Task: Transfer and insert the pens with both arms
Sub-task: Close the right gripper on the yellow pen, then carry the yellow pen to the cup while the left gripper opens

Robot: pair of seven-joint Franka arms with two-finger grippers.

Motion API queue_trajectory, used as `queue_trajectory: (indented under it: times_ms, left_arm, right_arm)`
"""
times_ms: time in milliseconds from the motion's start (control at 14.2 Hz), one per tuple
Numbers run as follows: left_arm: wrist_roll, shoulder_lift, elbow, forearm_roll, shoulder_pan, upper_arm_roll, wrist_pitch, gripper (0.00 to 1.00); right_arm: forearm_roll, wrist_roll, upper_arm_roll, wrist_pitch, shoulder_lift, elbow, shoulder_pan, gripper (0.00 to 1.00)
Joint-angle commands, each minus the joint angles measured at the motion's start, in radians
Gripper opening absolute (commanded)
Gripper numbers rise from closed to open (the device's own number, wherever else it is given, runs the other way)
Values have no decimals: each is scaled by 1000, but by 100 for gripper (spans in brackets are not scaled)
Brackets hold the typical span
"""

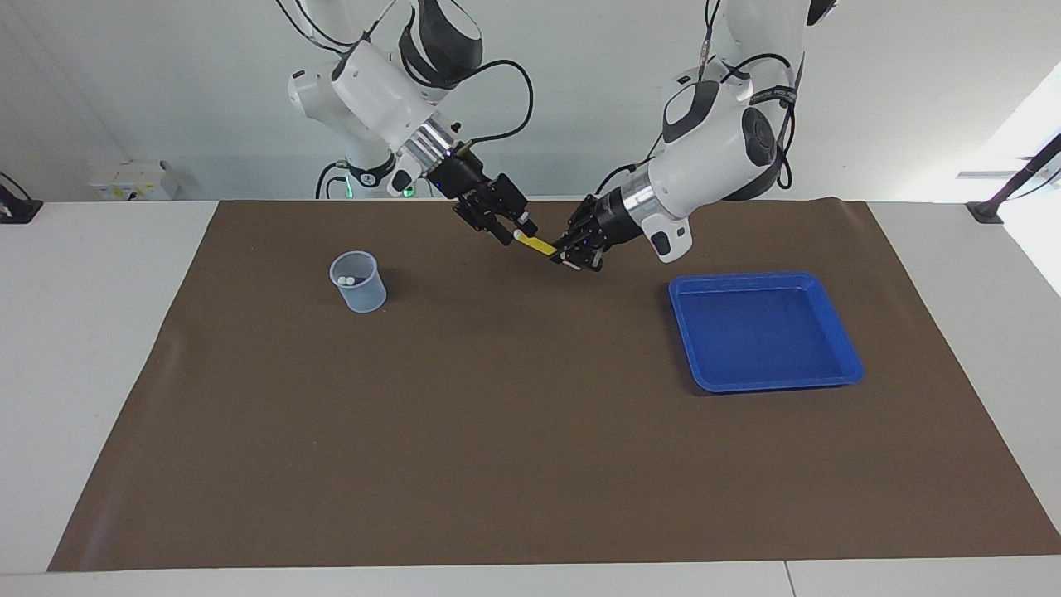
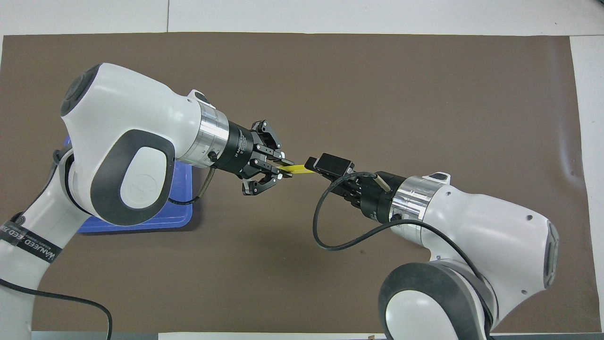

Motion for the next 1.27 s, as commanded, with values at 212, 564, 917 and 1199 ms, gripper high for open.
queue_trajectory:
  times_ms: [212,564,917,1199]
  left_arm:
    - [-10,-41,-29,-28,0,5,18,0]
    - [-10,-41,-29,-34,2,5,18,0]
    - [-10,-41,-29,-42,2,5,19,0]
    - [7,-50,-27,-39,0,3,15,28]
  right_arm:
    - [30,-19,5,10,23,38,0,64]
    - [30,-17,5,8,23,38,0,28]
    - [47,-22,3,-7,22,38,-5,0]
    - [38,-55,-2,-72,13,38,-28,0]
